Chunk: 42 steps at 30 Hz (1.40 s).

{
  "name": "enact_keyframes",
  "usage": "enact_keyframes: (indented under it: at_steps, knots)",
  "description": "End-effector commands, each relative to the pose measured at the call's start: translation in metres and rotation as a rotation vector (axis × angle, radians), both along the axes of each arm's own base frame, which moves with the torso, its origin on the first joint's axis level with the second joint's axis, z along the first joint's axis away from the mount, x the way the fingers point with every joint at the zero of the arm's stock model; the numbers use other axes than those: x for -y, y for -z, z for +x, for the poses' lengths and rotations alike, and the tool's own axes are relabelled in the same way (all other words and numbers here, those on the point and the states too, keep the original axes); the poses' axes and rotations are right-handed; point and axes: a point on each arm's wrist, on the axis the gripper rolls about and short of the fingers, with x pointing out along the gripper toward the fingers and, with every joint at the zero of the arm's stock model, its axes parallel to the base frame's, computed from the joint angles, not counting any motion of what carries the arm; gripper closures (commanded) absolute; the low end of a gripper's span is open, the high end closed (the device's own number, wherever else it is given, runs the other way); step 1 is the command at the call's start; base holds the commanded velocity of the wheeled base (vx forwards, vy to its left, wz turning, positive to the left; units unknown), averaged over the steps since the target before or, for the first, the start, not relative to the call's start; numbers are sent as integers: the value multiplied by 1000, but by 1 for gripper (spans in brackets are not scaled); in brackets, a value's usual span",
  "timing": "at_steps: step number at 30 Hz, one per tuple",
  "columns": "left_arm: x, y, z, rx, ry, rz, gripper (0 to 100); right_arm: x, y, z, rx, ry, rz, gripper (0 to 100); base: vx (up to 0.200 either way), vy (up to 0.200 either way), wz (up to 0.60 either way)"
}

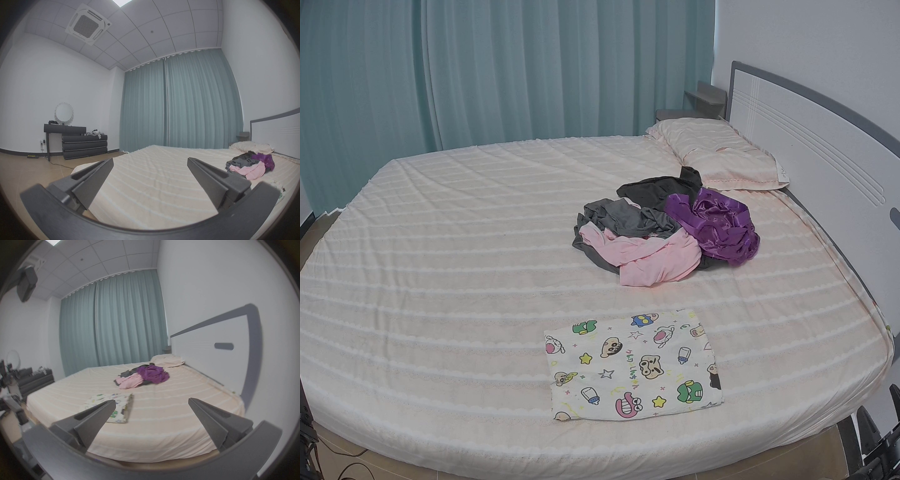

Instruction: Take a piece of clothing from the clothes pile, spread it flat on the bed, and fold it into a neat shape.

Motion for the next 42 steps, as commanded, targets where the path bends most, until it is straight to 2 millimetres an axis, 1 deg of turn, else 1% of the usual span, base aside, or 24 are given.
enact_keyframes:
  at_steps: [1, 5, 9, 11, 14, 17, 19, 20, 23, 27, 28, 29, 33, 34, 37, 39, 42]
  knots:
    - [1, 6, -5, 53, -4, 8, 0, 1, 2, -4, 41, 48, -37, 0, 0, 0, 0]
    - [2, 6, -4, 46, 59, 26, 0, 1, 2, -4, 39, 54, -53, 0, 0, 0, 0]
    - [5, 11, -2, -12, 173, 53, 0, -1, 2, -4, 42, -28, -81, 0, 0, 0, 0]
    - [5, 12, -1, -24, 184, 53, 0, -2, 2, -4, 51, -68, -88, 0, 0, 0, 0]
    - [5, 15, 0, -53, 205, 52, 0, -2, 2, -3, 63, -78, -87, 0, 0, 0, 0]
    - [6, 25, 1, -151, 221, 43, 0, -3, 2, -3, 66, -118, -91, 0, 0, 0, 0]
    - [6, 26, 1, -153, 221, 42, 0, -3, 2, -3, 64, -123, -91, 0, 0, 0, 0]
    - [6, 26, 1, -155, 241, 37, 0, -4, 2, -4, 57, -173, -65, 0, 0, 0, 0]
    - [6, 27, 2, -158, 269, 38, 0, -4, 2, -4, 59, -180, -36, 0, 0, 0, 0]
    - [11, 28, 3, -164, 495, 45, 0, -3, 1, -4, 55, -128, -38, 0, 0, 0, 0]
    - [11, 28, 3, -164, 501, 46, 0, -3, 1, -4, 55, -124, -38, 0, 0, 0, 0]
    - [13, 28, 3, -161, 553, 41, 0, -2, 1, -4, 53, -89, -45, 0, 0, 0, 0]
    - [13, 29, 3, -161, 577, 38, 0, -2, 2, -4, 51, -81, -36, 0, 0, 0, 0]
    - [14, 29, 4, -176, 609, 31, 0, -1, 2, -3, 50, -49, -34, 0, 0, 0, 0]
    - [14, 27, 10, -255, 611, -2, 0, 1, 2, -3, 56, 64, -36, 0, 0, 0, 0]
    - [14, 27, 9, -250, 615, -7, 0, 2, 1, -3, 61, 91, -45, 0, 0, 0, 0]
    - [14, 29, 3, -177, 614, 10, 0, 3, 2, -2, 79, 151, -49, 0, 0, 0, 0]
